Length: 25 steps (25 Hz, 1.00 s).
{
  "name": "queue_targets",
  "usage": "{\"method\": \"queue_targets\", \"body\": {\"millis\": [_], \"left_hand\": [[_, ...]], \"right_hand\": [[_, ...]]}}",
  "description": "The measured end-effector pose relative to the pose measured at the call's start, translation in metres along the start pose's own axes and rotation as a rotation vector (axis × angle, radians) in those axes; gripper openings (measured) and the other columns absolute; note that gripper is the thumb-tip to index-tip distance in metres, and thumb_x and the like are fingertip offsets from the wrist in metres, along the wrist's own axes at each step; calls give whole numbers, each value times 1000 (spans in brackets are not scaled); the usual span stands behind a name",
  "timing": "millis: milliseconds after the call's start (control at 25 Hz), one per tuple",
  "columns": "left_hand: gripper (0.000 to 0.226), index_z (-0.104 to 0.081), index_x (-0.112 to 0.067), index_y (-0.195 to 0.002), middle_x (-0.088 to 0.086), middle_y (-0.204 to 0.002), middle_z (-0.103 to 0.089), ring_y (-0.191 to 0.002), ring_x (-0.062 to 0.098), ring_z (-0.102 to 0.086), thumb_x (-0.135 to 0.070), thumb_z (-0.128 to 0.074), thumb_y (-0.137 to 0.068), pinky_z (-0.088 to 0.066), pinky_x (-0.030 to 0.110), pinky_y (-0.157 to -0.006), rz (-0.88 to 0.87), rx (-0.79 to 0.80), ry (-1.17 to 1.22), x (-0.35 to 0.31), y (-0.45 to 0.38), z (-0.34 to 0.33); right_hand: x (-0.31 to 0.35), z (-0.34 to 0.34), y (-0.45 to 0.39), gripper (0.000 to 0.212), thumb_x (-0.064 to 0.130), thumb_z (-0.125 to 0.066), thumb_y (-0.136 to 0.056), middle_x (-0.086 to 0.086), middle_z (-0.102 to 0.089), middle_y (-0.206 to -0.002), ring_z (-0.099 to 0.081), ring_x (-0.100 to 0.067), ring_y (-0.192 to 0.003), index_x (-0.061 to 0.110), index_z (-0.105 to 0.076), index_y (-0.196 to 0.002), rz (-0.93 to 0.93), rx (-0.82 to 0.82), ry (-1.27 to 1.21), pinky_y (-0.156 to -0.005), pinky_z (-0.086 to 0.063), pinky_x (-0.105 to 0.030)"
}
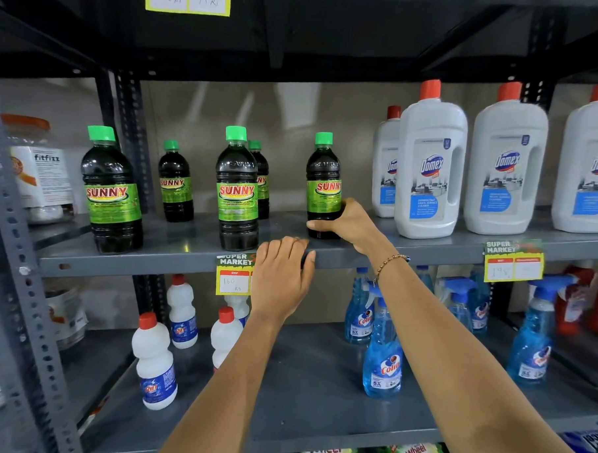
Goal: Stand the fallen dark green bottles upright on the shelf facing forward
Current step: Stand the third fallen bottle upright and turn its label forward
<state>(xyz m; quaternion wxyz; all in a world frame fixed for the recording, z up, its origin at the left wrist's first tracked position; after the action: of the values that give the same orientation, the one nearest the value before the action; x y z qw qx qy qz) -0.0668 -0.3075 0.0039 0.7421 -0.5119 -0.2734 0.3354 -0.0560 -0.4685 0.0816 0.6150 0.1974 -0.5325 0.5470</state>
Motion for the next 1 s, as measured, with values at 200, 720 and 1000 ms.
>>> {"method": "queue_targets", "body": {"millis": [200, 720, 1000], "left_hand": [[32, -62, -12, -106, 2, -98, -64, -86, 23, -56, -34, -41, -97, -36, 34, -84, 0, 0, -8, 0, 0, -1], [41, -66, -14, -100, 2, -90, -65, -81, 24, -57, -44, -38, -97, -36, 33, -81, 7, 27, -23, 1, -4, -2], [45, -55, -15, -114, 1, -101, -69, -96, 25, -62, -53, -48, -91, -47, 37, -74, 305, 334, 173, -4, -56, 4]], "right_hand": [[3, 1, 3, 97, 42, -93, -40, -2, -64, -109, -62, -18, -104, 10, -48, -120, 7, -2, 0, -87, -51, -31], [10, 6, 13, 114, 45, -86, -59, -10, -26, -144, -32, -23, -135, 5, -18, -141, -35, -7, 157, -110, -34, -36], [-9, 45, 17, 48, 10, -63, -90, -15, -51, -137, -50, -22, -124, 4, -45, -134, 19, -6, -90, -102, -43, -32]]}}
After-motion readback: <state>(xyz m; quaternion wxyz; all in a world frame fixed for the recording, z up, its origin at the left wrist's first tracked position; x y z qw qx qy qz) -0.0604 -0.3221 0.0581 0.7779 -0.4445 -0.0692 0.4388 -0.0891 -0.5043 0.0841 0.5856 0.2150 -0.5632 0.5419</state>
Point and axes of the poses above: each hand's wrist, its own y-axis away from the middle knuckle, its own z-axis out of the back of the hand, x = y × z, the point moved 2 cm from there along -y, towards the middle knuckle
